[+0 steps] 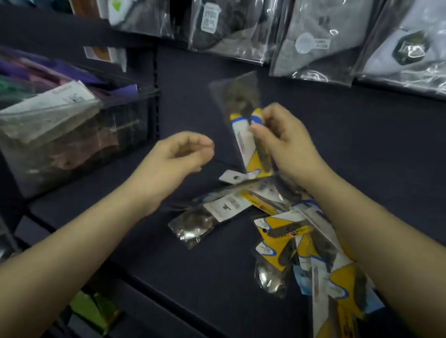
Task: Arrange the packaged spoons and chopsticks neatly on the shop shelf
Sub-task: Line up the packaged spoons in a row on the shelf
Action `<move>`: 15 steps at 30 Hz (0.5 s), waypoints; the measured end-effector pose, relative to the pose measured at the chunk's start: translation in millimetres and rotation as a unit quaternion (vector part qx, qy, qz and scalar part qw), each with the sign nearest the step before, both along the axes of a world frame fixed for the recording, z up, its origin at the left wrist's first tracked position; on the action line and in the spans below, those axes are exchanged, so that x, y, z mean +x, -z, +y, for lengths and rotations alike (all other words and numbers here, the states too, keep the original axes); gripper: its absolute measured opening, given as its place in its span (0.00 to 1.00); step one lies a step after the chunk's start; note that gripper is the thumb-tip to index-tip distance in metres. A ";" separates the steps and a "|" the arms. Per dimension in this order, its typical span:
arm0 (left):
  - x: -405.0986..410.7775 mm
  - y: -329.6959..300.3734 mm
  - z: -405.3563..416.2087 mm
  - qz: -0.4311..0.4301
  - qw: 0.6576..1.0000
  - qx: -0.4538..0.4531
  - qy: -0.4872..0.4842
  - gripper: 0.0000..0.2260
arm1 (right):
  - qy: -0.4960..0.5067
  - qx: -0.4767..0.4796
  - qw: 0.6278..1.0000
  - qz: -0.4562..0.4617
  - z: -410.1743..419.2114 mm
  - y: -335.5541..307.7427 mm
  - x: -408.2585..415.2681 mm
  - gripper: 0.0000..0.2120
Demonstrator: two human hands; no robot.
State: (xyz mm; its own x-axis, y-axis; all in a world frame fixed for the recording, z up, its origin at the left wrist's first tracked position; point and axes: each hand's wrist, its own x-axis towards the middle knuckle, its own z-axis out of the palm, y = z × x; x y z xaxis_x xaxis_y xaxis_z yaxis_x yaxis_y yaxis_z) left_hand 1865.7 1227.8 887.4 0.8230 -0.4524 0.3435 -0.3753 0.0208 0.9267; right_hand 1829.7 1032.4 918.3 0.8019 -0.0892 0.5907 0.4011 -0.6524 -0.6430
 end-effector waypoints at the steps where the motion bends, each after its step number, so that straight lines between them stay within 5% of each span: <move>1: 0.4 1.1 -4.7 0.014 1.000 -0.010 0.001 0.06 | -0.004 0.062 0.998 0.004 3.1 -2.9 0.4 0.04; 6: -3.5 0.5 -23.3 -0.007 1.000 -0.012 -0.004 0.06 | -0.083 0.264 0.957 0.089 24.6 -3.2 -5.3 0.05; 8: -2.5 0.0 -24.8 -0.021 0.999 0.020 -0.023 0.03 | -0.078 0.256 0.953 0.145 30.0 4.6 -6.6 0.05; 11: 7.0 3.9 -18.8 0.006 0.998 0.054 -0.019 0.04 | 0.070 -0.038 0.983 0.166 11.6 11.2 -6.3 0.09; 15: 46.2 9.0 6.2 -0.037 0.983 0.179 -0.025 0.09 | 0.184 -0.243 0.908 0.286 -24.4 19.1 -15.5 0.22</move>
State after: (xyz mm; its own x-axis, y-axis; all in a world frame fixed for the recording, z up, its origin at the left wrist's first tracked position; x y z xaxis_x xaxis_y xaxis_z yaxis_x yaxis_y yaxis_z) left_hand 1911.8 1234.0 878.4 0.8256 -0.5150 0.2303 -0.4350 -0.3210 0.8413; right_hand 1814.3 1007.9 899.2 0.9586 -0.2542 0.1285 -0.2113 -0.9372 -0.2776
